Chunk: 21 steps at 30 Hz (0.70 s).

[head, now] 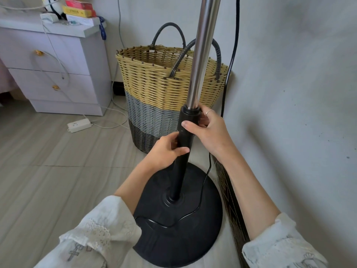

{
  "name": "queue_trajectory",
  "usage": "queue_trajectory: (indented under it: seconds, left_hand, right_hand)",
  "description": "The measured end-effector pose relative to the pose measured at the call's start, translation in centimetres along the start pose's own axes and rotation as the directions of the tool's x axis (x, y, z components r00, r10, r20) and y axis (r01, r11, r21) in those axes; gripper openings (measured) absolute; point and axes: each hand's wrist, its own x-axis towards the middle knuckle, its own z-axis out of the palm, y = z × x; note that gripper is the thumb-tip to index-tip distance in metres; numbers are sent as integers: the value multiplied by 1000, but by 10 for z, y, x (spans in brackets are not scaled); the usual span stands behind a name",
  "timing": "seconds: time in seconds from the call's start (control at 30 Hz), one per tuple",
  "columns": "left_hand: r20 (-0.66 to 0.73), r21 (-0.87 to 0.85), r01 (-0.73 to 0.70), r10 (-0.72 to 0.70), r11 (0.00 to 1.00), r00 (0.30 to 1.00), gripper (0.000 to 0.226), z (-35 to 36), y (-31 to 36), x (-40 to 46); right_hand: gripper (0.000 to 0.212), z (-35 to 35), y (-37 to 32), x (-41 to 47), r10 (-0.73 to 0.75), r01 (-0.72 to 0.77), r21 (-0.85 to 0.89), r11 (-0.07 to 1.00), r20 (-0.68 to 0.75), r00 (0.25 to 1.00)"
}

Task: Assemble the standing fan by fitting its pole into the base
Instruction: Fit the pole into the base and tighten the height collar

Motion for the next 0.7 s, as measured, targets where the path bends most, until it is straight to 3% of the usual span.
queue_trajectory:
  seconds: [0.17,0.33,0.43,0.53,0.6,0.7]
  left_hand:
    - [11,35,0,-1,999,1000,34,1,-1,2]
    - [17,-20,9,-9,1000,1000,32,1,-2,3]
    - [21,-34,15,-15,999,1000,30,0,-3,3]
    - [25,-46,5,-3,999,1000,25,0,-3,3]
    - [31,-53,4,-3,999,1000,25,-1,-3,3]
    - [40,-71,1,2,997,999,25,-1,-2,2]
  right_hand:
    - [44,16,-2,-6,-31,11,-70,997,-285,958]
    - [35,3,1,-7,55,-13,276,961,-144,988]
    - [53,-1,2,-5,21,-9,169,986,-70,997]
    - [51,3,2,-4,-33,39,60,997,-105,994]
    - [45,5,1,-5,-17,28,94,995,-117,993]
    - [40,2,1,-6,51,-30,286,958,-66,997]
